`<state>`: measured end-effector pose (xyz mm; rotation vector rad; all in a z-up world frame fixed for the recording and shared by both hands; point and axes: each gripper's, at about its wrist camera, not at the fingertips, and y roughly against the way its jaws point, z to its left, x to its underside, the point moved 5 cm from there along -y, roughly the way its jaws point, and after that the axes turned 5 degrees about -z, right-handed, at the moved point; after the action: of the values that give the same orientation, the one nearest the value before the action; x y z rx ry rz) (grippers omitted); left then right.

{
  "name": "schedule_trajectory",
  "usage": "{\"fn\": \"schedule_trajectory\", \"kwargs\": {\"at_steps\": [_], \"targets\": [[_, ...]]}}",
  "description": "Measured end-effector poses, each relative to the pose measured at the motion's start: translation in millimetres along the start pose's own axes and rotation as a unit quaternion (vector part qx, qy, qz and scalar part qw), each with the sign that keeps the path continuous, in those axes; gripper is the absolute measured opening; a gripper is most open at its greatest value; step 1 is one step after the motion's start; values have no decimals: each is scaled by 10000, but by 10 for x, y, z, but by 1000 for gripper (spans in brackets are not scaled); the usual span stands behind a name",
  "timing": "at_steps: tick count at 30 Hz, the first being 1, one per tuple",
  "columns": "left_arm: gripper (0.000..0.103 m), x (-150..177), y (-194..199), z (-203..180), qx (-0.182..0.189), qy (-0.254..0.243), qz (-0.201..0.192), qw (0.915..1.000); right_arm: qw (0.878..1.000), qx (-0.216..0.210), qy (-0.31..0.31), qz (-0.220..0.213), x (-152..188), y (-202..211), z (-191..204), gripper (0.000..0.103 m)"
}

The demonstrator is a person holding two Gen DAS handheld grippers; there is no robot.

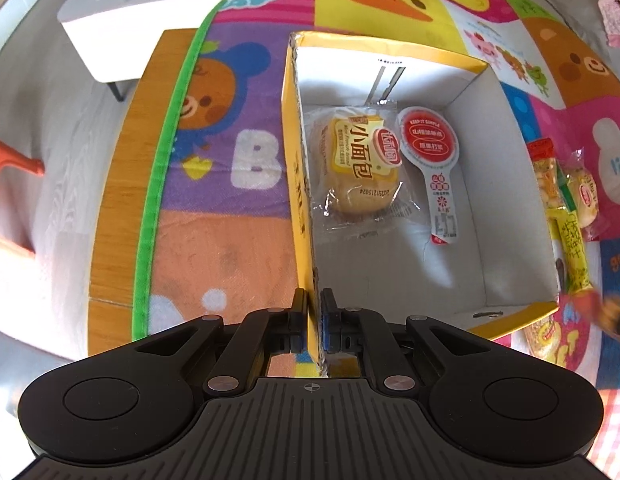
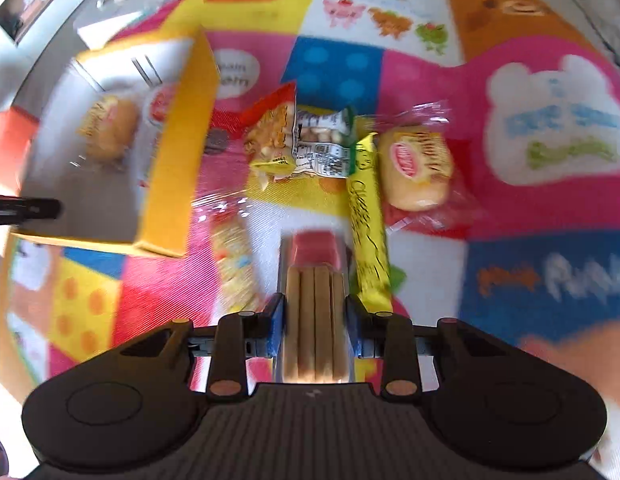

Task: Organize objects
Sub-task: 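Grasp the pink-capped biscuit stick tray with the right tool, then lower the biscuit stick tray into the box and open the right tool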

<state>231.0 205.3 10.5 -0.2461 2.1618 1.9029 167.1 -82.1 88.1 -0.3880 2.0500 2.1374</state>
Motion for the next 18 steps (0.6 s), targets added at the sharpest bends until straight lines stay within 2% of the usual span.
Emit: {"fn": "schedule_trajectory", "kwargs": {"at_steps": [3,8,14,18], "targets": [[8,25,2,34,38,-40,103,9999,9995,-146,-276,-76,78,504,51,31],[8,55,8,90,159,-35,155,9997,9989,-325,-260,-210,186,1145,396,31],[9,68,6,79,247,-279,184,9991,9984,-441,17,-340,175,1539,926,31],[9,79,2,97,312,-184,204,9991,9973,-588,110,-428,88,1724,1193,31]]}}
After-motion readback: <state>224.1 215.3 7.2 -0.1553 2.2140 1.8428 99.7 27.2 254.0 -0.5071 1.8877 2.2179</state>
